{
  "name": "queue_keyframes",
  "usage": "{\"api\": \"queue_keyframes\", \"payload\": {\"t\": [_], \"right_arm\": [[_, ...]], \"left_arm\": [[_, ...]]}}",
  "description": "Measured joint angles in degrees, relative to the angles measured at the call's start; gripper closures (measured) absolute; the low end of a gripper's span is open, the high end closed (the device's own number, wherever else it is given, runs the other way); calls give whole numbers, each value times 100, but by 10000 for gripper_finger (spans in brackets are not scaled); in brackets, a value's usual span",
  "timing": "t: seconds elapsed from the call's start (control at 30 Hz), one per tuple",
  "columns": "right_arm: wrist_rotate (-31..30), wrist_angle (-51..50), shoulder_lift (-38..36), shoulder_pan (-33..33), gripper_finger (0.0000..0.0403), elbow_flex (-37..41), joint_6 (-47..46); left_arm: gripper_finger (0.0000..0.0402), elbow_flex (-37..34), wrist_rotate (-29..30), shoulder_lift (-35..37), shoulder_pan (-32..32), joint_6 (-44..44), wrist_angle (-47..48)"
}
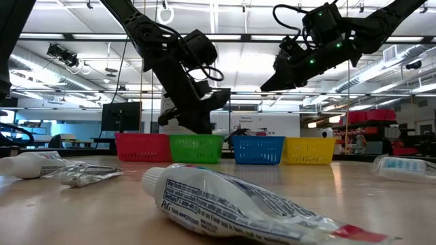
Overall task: Pick & Place Travel size toiletries
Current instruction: Put the blue toothbrush into the green bin
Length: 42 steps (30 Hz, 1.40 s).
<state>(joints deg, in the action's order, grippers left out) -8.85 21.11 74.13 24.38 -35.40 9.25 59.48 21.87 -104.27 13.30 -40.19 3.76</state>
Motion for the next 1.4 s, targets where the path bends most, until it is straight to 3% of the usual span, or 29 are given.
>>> {"api": "queue_keyframes", "payload": {"t": [0.2,0.63,0.93,1.23,1.4], "right_arm": [[1,-7,0,0,271,0,1],[3,-11,0,0,271,0,-1],[4,-11,0,0,271,0,-1],[8,-16,0,0,271,0,-1],[243,-33,0,0,271,0,-4]], "left_arm": [[358,0,435,0,2,-148,-74],[357,0,446,0,13,-86,-65],[332,0,-9,2,244,273,-58],[330,0,-51,2,293,191,-38],[292,9,-106,7,355,6,98]]}}
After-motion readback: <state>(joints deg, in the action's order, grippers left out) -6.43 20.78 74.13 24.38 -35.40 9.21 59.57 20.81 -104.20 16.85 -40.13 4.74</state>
